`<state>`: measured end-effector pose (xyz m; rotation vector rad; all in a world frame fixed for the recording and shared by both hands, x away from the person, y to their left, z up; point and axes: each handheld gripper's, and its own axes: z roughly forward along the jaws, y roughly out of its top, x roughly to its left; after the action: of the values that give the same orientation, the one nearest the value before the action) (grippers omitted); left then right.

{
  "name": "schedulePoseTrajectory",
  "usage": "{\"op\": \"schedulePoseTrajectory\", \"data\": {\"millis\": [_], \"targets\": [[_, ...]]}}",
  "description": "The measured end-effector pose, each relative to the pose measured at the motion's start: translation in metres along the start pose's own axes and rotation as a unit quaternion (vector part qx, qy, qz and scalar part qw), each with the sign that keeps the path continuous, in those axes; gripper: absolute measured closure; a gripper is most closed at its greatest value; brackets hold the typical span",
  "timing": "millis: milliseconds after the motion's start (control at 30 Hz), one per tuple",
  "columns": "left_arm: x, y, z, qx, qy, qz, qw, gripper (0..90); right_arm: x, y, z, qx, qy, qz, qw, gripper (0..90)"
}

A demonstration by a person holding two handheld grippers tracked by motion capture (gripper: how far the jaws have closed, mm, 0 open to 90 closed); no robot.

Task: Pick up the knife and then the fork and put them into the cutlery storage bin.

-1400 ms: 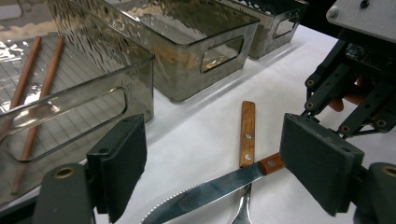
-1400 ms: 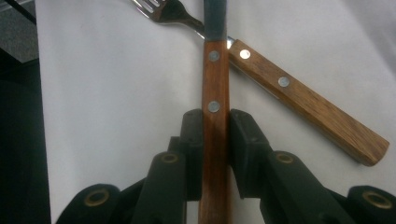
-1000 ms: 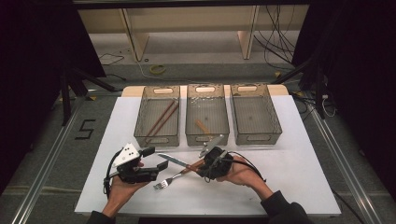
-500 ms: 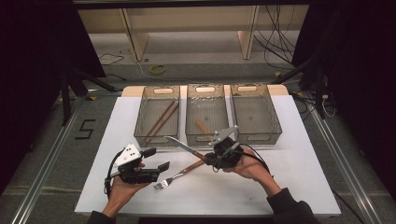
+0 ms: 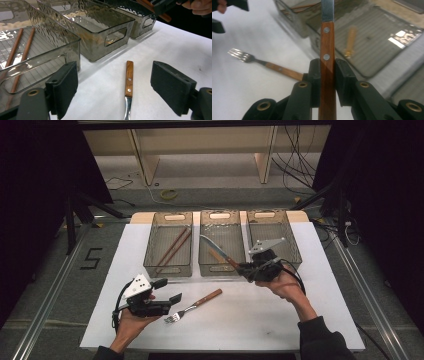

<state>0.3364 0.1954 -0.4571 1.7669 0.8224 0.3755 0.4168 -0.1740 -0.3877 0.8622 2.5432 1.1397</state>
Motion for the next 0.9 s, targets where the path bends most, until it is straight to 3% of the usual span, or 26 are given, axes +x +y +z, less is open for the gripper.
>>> {"op": "schedulePoseTrajectory", "data": {"millis": [200, 500, 900], "targets": [[0.0, 0.0, 0.0, 0.002, -0.001, 0.0, 1.0, 21.5, -0.019, -0.004, -0.012, -0.017, -0.026, 0.029, 0.9991, 76.8], [0.0, 0.0, 0.001, 0.003, -0.001, 0.0, 1.0, 21.5, -0.037, -0.006, -0.017, -0.028, -0.048, 0.051, 0.9971, 76.9], [0.0, -0.001, 0.001, 0.004, 0.0, 0.001, 1.0, 21.6, -0.066, -0.011, -0.023, -0.045, -0.085, 0.091, 0.9912, 76.8]]}}
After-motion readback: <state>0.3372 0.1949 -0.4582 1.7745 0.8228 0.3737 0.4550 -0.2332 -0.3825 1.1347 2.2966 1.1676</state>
